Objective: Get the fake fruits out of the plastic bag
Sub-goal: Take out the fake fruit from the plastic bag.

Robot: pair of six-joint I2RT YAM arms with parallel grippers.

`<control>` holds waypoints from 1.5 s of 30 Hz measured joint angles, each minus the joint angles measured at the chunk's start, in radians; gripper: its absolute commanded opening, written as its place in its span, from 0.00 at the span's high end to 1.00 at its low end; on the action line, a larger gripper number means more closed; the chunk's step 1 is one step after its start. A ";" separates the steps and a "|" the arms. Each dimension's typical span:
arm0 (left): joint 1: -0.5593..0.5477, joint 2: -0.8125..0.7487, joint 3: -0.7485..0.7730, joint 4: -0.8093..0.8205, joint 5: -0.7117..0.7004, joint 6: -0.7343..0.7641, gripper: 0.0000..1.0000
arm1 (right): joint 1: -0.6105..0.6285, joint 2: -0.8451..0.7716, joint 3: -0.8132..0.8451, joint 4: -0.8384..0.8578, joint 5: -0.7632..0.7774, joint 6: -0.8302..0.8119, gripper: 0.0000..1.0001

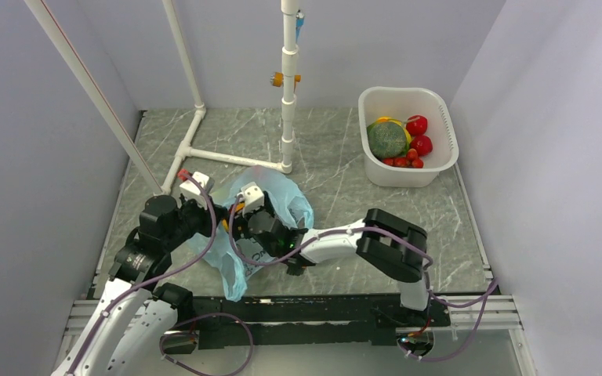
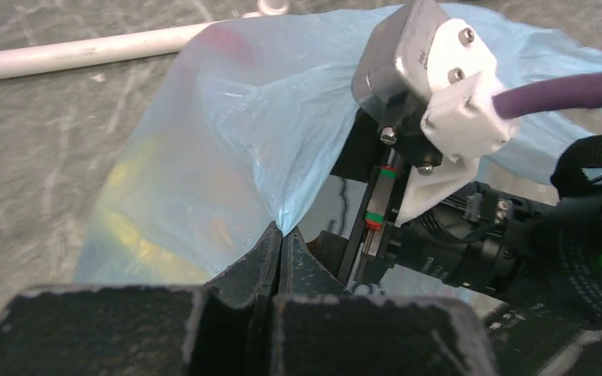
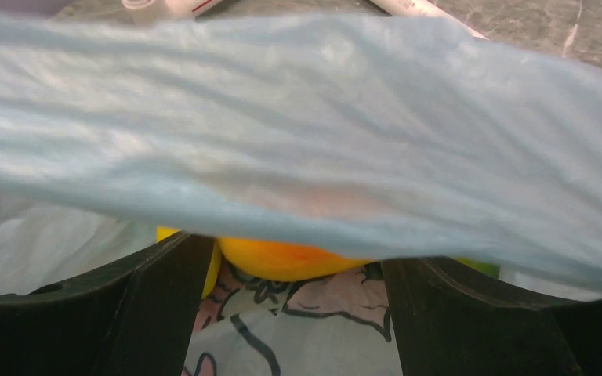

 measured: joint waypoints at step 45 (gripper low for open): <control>-0.002 0.040 0.000 -0.003 -0.020 0.001 1.00 | -0.151 0.241 0.159 -0.014 0.179 -0.239 0.40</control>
